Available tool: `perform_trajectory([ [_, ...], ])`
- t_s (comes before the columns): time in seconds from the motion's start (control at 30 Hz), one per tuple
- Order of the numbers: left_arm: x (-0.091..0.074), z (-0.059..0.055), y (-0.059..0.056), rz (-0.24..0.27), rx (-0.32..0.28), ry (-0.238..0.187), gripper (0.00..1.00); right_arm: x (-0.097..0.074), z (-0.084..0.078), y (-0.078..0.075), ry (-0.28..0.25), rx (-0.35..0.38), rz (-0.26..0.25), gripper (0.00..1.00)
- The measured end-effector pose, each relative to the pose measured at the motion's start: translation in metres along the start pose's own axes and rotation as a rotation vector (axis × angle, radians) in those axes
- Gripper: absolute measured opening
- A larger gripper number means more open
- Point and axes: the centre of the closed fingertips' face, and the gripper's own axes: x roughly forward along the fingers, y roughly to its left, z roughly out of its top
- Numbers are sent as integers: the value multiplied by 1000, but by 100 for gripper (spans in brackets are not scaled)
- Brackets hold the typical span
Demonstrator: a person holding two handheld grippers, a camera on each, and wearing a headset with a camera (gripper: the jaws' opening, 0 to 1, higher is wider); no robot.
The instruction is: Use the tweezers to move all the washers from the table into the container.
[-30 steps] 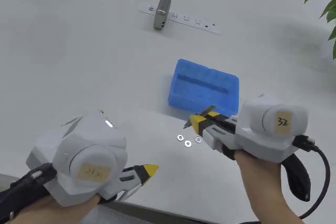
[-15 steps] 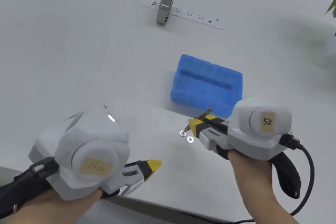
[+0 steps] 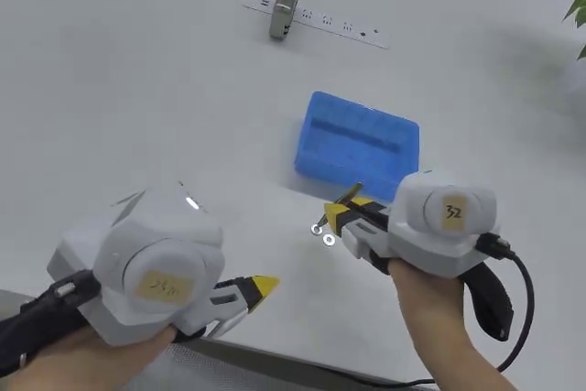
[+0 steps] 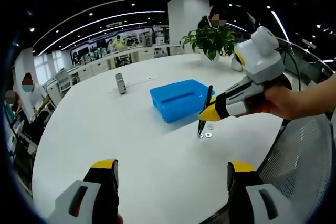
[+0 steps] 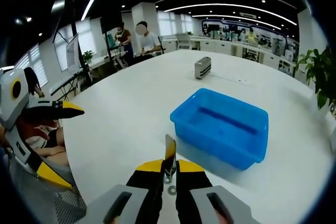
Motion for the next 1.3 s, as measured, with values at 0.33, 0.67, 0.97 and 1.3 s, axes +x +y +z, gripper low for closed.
perform_trajectory([
  [0.33, 0, 0, 0, 1, 4, -3, 87, 0, -1, 0, 9, -2, -8, 4],
  [0.67, -1, 1, 0, 1, 3, -3, 87, -2, 1, -3, 26, 27, -5, 3],
  [0.97, -1, 0, -1, 1, 7, -2, 87, -13, 25, -11, -25, 59, -6, 3],
  [1.3, -1, 0, 0, 4, 5, -4, 87, -23, 76, -21, -138, 45, -23, 3],
])
